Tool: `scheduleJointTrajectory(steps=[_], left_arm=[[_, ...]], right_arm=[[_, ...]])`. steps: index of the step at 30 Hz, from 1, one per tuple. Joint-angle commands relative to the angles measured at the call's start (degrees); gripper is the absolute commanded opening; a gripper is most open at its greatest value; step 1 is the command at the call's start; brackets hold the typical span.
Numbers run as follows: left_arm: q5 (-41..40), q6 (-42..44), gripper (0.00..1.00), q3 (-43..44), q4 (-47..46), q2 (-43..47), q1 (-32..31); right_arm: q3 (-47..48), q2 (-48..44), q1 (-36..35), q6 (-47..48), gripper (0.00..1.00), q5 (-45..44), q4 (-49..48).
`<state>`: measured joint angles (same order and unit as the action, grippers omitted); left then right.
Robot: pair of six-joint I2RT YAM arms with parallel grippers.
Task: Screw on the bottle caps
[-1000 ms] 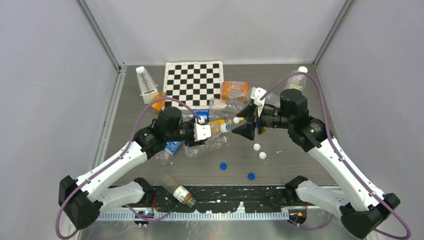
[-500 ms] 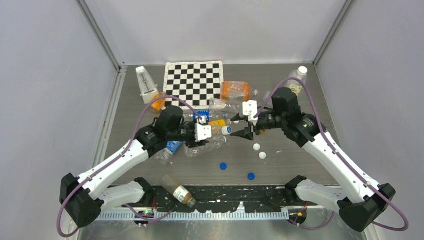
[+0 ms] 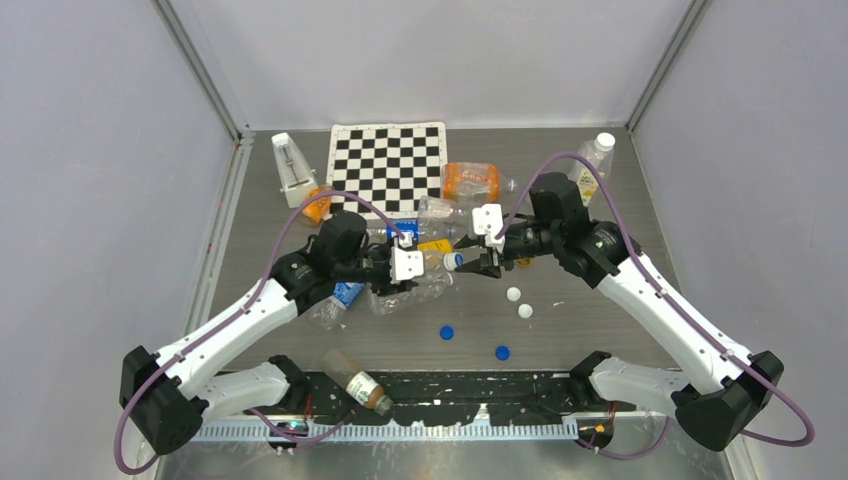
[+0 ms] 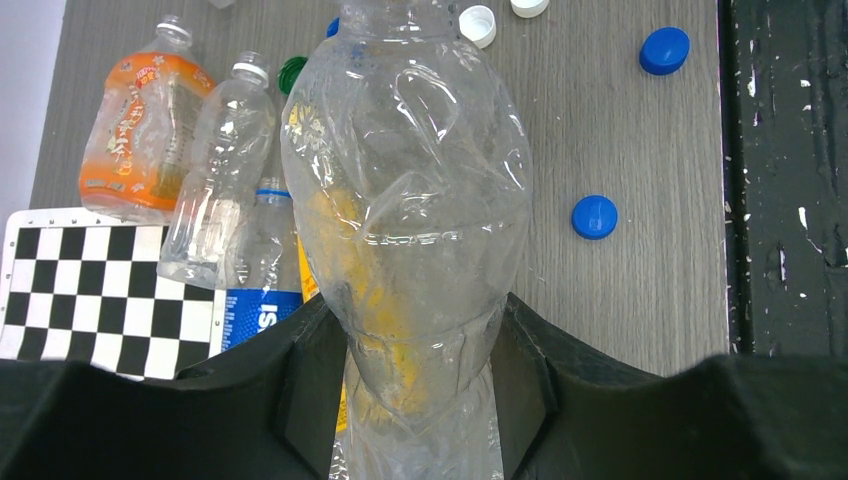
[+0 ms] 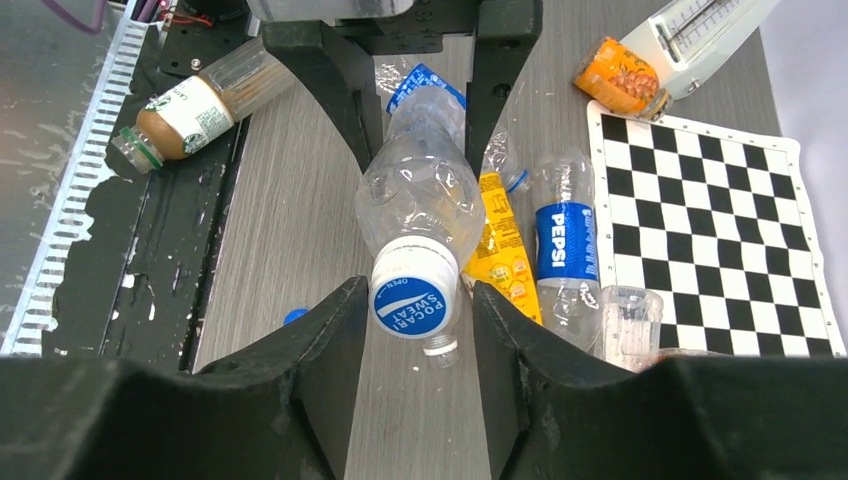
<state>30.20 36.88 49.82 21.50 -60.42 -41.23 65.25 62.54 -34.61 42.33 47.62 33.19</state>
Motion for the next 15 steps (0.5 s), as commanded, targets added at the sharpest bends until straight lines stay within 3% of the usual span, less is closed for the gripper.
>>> scheduleJointTrajectory(steps=[1, 8, 11, 13, 15], left_arm=[[2.0, 0.0, 0.0, 2.5, -1.1, 0.2, -0.1], [2.1, -0.1, 0.0, 2.3, -1.3, 0.4, -0.1], [1.6, -0.1, 0.0, 2.0, -1.8, 0.7, -0.1], [1.0, -0.1, 0.0, 1.6, -2.6, 1.0, -0.1], [0.1, -0.1, 0.0, 1.1, -3.5, 1.3, -0.1]], right_arm=[[1.9, 0.6, -0.5, 1.7, 0.46, -0.9, 1.6], [2.3, 1.6, -1.1, 1.6, 0.35, -1.4, 3.7], [2.5, 2.1, -1.2, -0.8, 0.17, -2.6, 3.3], [2.5, 2.3, -1.2, -5.1, 0.08, -3.8, 1.7], [2.5, 2.6, -1.2, -16.7, 0.02, -5.3, -0.7]])
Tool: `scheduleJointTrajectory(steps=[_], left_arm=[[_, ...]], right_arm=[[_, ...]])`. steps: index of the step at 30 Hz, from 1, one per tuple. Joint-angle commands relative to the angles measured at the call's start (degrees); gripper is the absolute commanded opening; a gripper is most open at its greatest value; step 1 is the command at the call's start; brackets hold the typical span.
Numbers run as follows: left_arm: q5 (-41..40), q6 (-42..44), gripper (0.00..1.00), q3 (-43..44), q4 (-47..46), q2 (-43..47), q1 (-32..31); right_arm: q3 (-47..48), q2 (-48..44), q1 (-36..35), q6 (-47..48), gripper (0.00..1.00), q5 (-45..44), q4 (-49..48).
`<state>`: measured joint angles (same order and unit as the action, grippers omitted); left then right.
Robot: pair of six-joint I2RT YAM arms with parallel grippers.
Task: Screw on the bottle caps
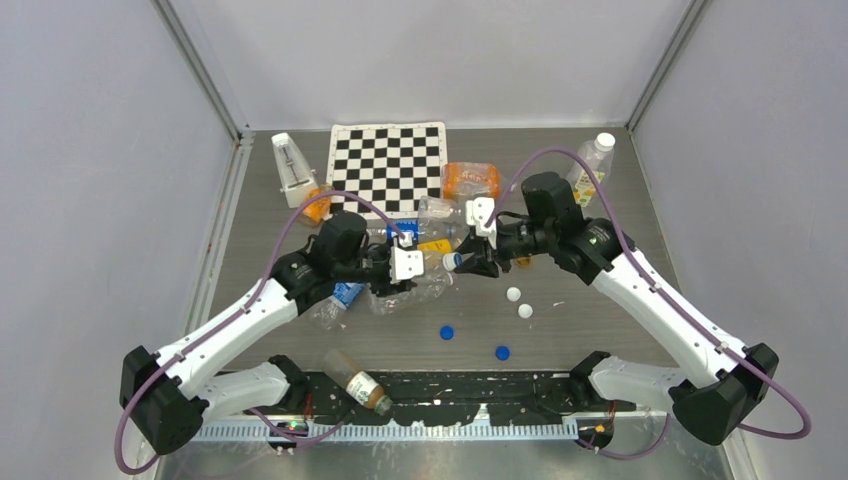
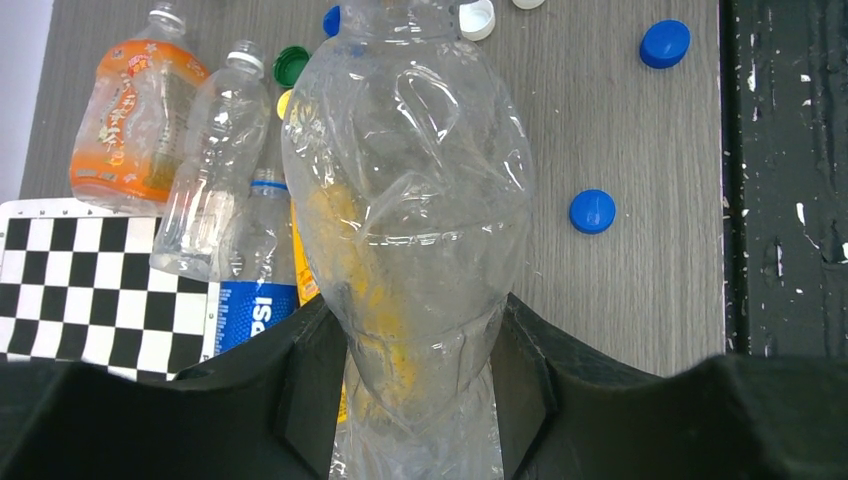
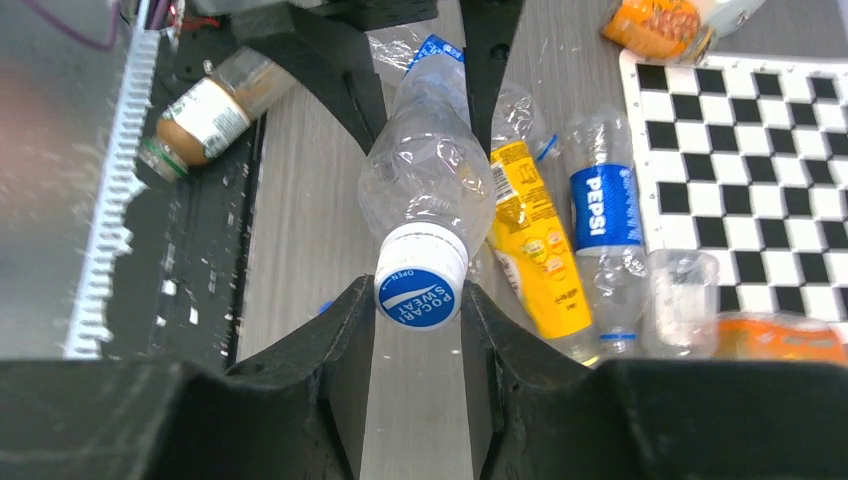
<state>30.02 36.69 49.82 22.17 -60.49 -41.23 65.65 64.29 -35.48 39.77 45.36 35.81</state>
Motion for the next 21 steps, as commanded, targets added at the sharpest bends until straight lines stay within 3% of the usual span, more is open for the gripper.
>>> scheduleJointTrajectory(steps=[1, 7, 11, 15, 19, 21], left_arm=[[-0.2, 0.1, 0.0, 0.8, -4.4, 1.5, -0.1], [-4.0, 0.6, 0.0, -0.4, -5.9, 2.9, -0.1], [-6.5, 1.2, 0.0, -0.9, -6.4, 3.5, -0.5], [-8.2, 1.2, 0.0, -1.0, -7.4, 3.3, -1.2], [-10.0, 1.7, 0.0, -1.2, -7.4, 3.5, -2.1], [-11.0, 1.7, 0.0, -1.6, -7.3, 4.0, -2.1]], right_arm=[[2.1, 1.5, -0.4, -17.2, 0.01, -3.3, -3.9], [1.7, 3.0, -0.4, -52.5, 0.01, -10.2, -11.1], [1.9, 2.8, -0.2, -75.2, 0.0, -26.0, -9.8], [-0.5, 2.5, 0.6, -96.5, 0.0, -33.3, -7.8], [-5.5, 1.4, 0.7, -106.1, 0.01, -33.1, -12.9], [-5.9, 0.6, 0.7, -106.2, 0.02, -33.9, -13.6]])
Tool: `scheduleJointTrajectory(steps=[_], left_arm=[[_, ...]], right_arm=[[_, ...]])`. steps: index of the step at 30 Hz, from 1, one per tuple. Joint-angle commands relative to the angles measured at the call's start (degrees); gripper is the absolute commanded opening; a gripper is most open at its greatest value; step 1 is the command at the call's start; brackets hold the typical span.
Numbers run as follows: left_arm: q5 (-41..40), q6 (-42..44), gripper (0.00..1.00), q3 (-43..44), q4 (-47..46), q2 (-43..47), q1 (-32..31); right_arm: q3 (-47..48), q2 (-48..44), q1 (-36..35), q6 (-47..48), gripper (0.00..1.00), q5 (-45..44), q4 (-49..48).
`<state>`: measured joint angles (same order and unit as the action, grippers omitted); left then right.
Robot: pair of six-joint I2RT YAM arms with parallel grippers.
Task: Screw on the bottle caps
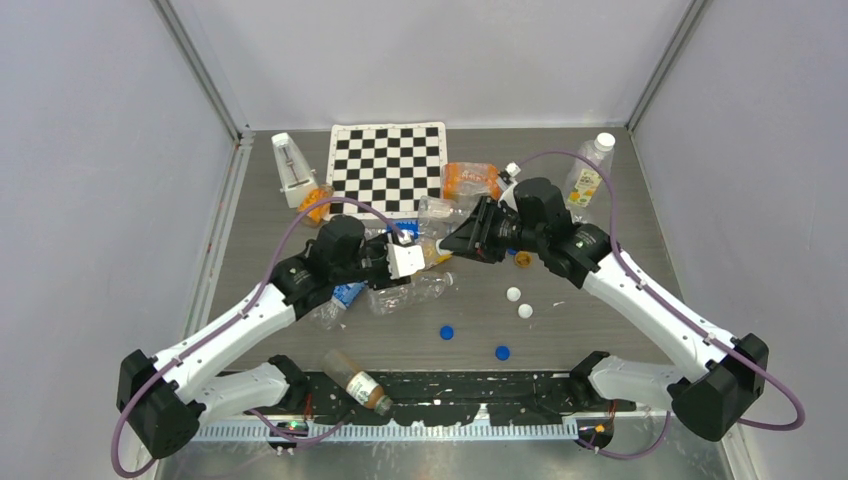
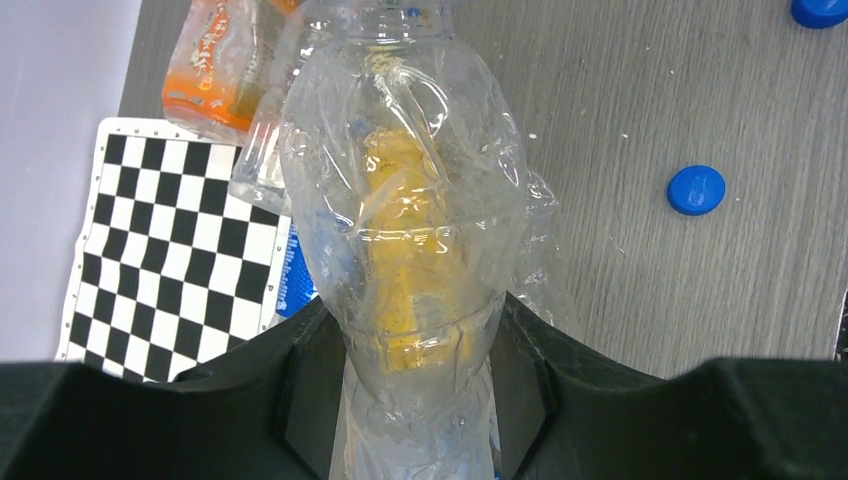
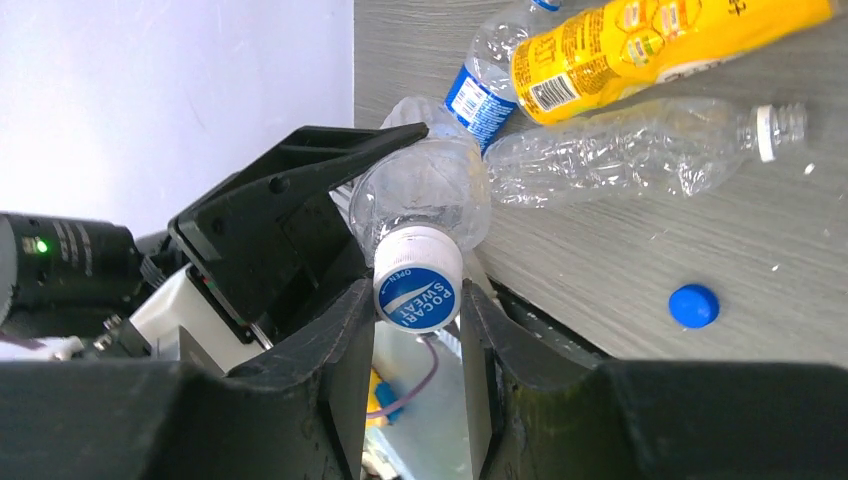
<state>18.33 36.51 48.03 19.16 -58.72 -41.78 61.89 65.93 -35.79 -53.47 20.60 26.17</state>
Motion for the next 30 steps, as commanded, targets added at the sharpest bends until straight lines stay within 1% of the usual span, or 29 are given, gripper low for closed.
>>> scheduleJointTrajectory(steps=[1, 4, 5, 6, 7, 8, 9, 10, 11, 12, 13, 14, 15, 16, 17, 18, 20, 21, 22, 23, 24, 25, 26, 27, 30], left_arm=[[0.3, 2.0, 0.0, 0.1, -4.2, 2.4, -1.6], [-0.5, 1.9, 0.0, 0.3, -3.4, 2.3, -1.6], [-0.3, 1.7, 0.0, 0.6, -3.0, 2.2, -1.6], [-0.2, 1.2, 0.0, 0.6, -3.0, 2.1, -1.6], [0.1, 0.7, 0.0, 0.7, -3.2, 2.0, -1.6], [0.5, 0.1, 0.0, 0.6, -3.4, 1.9, -1.6], [1.0, -0.3, 0.0, 0.7, -3.6, 1.8, -1.6], [1.6, -0.7, 0.0, 0.7, -3.6, 1.6, -1.6], [2.0, -1.0, 0.0, 0.9, -3.6, 1.3, -1.6], [2.6, -1.1, 0.0, 1.1, -3.4, 1.1, -1.6], [3.2, -1.3, 0.0, 1.4, -2.8, 0.8, -1.6], [3.7, -1.3, 0.0, 1.7, -2.2, 0.6, -1.6], [4.2, -1.3, 0.0, 2.0, -1.7, 0.4, -1.5], [4.7, -1.4, 0.0, 2.1, -1.5, 0.4, -1.5], [5.1, -1.5, 0.0, 2.2, -1.3, 0.4, -1.5], [5.5, -1.6, 0.0, 2.2, -1.3, 0.3, -1.5], [6.6, -1.9, 0.0, 2.4, -1.2, 0.3, -1.5], [7.1, -2.0, 0.0, 2.6, -1.0, 0.2, -1.5], [7.6, -2.0, 0.0, 2.8, -0.9, 0.1, -1.5], [8.0, -2.0, 0.0, 2.9, -0.7, 0.0, -1.5], [8.3, -2.1, 0.0, 3.0, -0.5, 0.0, -1.5], [8.7, -2.1, 0.0, 3.1, -0.5, -0.1, -1.5], [9.0, -2.1, 0.0, 3.2, -0.3, -0.2, -1.5], [9.4, -2.1, 0.0, 3.3, -0.1, -0.3, -1.5], [10.4, -2.0, 0.0, 3.7, 0.3, -0.7, -1.5]], right_arm=[[-1.9, -1.4, 1.0, -12.2, 0.03, -9.5, -3.9], [-0.3, -2.3, 1.0, -7.5, 0.09, -10.1, -3.4], [-0.1, -2.8, 1.1, -6.2, 0.15, -9.7, -3.7], [0.0, -3.2, 1.0, -2.5, 0.2, -9.4, -4.8], [-0.1, -4.1, 1.0, -0.2, 0.3, -9.2, -6.2], [-0.3, -4.8, 1.0, 4.7, 0.34, -9.3, -7.1], [-1.5, -6.4, 1.1, 7.4, 0.43, -9.1, -9.7], [-2.3, -7.6, 1.1, 14.2, 0.57, -8.7, -11.5], [-5.0, -10.0, 1.1, 21.5, 0.62, -6.7, -15.7], [-6.3, -11.2, 1.1, 25.7, 0.75, -5.3, -17.7], [-8.6, -13.8, 1.1, 33.4, 0.81, -2.4, -21.1], [-9.4, -15.6, 1.1, 36.6, 0.92, -1.4, -21.8], [-9.6, -16.0, 1.1, 41.8, 0.94, -0.4, -21.1], [-9.2, -16.1, 1.1, 43.9, 0.96, -0.1, -20.2], [-8.4, -16.1, 1.1, 48.6, 0.96, 1.8, -17.9], [-8.2, -16.3, 1.1, 50.7, 0.97, 2.9, -17.1], [-8.5, -17.2, 1.1, 58.0, 0.97, 8.9, -16.1], [-8.8, -17.5, 1.1, 63.7, 0.97, 10.2, -15.2], [-8.9, -17.9, 1.1, 66.4, 0.97, 11.3, -14.7], [-8.8, -18.0, 1.1, 71.3, 0.96, 11.4, -13.2], [-8.5, -17.8, 1.1, 74.3, 0.95, 12.3, -11.7], [-7.5, -17.5, 1.1, 80.7, 0.94, 12.9, -7.9], [-6.9, -16.9, 1.1, 83.1, 0.92, 14.1, -4.6], [-5.9, -16.5, 1.1, 87.0, 0.91, 14.6, -3.3], [-4.6, -15.1, 1.1, 92.3, 0.88, 16.5, -0.3]])
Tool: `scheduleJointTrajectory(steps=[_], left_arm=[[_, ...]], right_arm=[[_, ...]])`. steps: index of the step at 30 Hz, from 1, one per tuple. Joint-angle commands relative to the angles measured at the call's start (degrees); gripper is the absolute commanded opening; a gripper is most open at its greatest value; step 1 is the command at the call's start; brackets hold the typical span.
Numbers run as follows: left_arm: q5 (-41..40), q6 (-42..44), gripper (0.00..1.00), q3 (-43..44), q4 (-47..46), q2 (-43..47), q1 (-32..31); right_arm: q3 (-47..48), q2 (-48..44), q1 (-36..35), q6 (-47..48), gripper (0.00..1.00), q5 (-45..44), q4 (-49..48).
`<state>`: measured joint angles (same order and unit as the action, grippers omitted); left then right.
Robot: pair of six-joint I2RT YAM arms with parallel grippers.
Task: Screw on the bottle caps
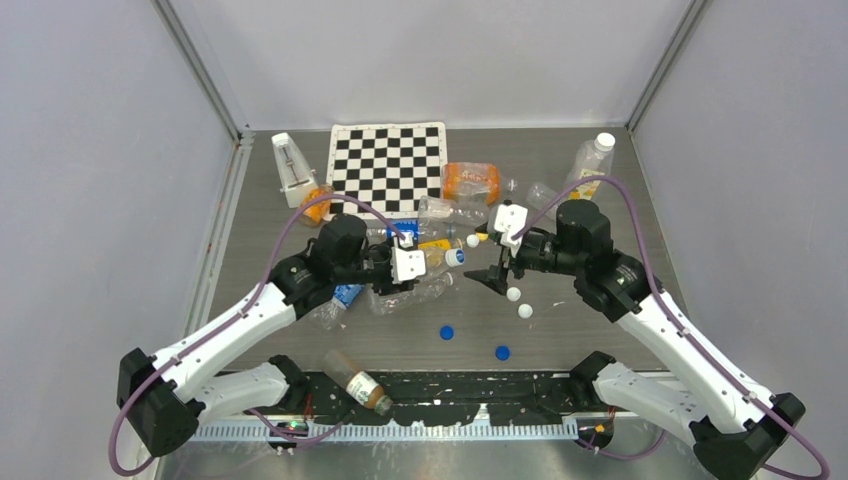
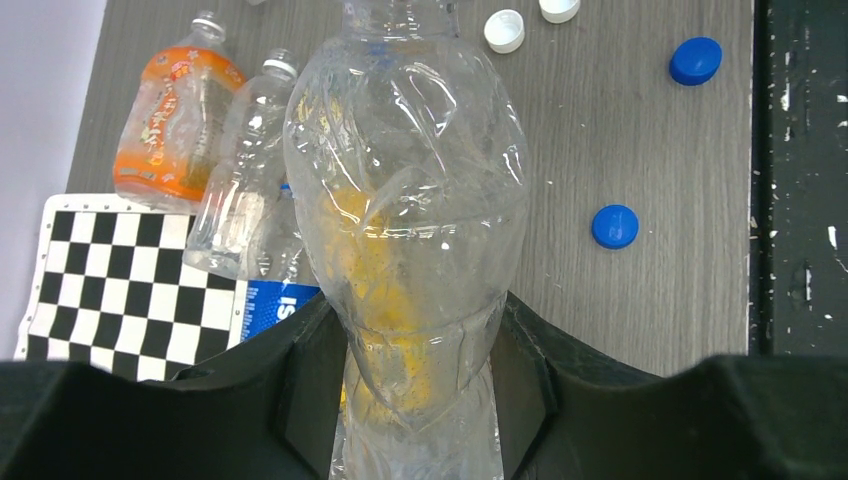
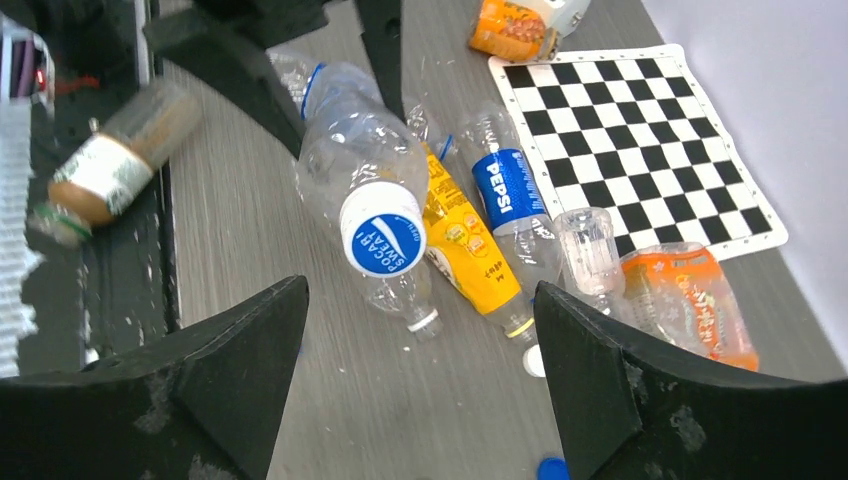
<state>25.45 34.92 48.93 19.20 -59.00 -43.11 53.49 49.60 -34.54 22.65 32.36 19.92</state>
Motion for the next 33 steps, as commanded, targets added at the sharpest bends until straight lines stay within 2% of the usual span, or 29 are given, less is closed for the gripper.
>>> scheduleJointTrajectory(steps=[1, 8, 13, 27, 31, 33], left_arm=[[3.5, -0.4, 0.0, 2.9, 0.4, -0.5, -0.1], [4.4, -0.2, 0.0, 3.2, 0.7, -0.7, -0.1], [4.7, -0.2, 0.0, 3.2, 0.7, -0.8, -0.1], [5.3, -0.4, 0.0, 3.4, 0.9, -0.6, -0.2], [5.0, -0.2, 0.0, 3.3, 0.8, -0.3, -0.1], [4.5, -0.1, 0.0, 3.1, 0.6, 0.0, -0.2]], right_arm=[[4.2, 1.5, -0.2, 16.8, 0.88, 5.1, 6.2], [6.9, 4.2, -0.1, 19.2, 0.75, 9.4, 8.6], [8.4, 6.4, -0.2, 19.3, 0.6, 12.8, 9.9], [10.0, 9.8, -0.2, 17.5, 0.48, 15.2, 10.8], [10.8, 10.9, -0.2, 12.3, 0.36, 14.7, 10.6], [11.1, 11.5, -0.2, 7.6, 0.24, 14.4, 9.8]])
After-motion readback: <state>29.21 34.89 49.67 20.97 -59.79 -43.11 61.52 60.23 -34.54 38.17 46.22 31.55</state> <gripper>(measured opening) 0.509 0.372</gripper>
